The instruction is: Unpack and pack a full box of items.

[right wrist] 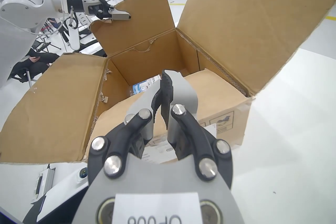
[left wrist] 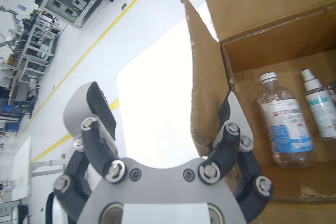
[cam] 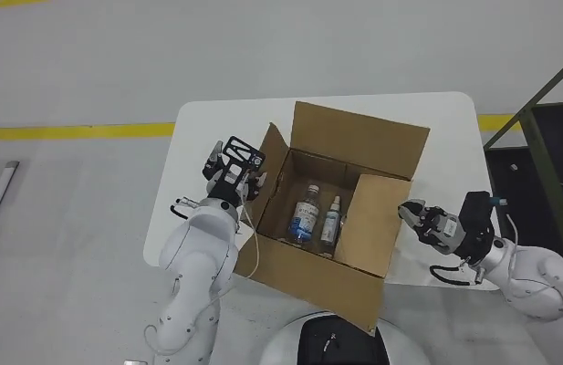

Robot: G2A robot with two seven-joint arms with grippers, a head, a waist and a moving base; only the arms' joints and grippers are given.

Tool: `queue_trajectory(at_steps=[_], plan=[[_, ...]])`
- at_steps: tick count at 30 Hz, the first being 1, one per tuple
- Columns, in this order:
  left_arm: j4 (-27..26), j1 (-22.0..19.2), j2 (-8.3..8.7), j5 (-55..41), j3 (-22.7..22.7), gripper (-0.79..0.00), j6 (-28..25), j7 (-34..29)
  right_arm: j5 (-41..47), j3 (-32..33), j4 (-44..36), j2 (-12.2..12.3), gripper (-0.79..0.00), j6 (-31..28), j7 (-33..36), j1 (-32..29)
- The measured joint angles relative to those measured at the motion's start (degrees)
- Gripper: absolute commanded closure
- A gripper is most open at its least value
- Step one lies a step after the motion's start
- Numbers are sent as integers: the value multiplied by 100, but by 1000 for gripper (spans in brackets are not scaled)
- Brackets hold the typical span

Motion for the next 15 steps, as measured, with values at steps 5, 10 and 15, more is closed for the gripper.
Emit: queue_trajectory(at_steps=[5,10,15], plan=[[203,28,39,175,-200,-785,15,199,-72,-50,-40,-10,0,2,54,-2],[293,106,63,153,-306,-785,-25,287,-118,-54,-9,-17,0,10,60,-12],[450,211,87,268,-355,-785,-14,329,-193,44,32,-27,0,207,-70,-102]])
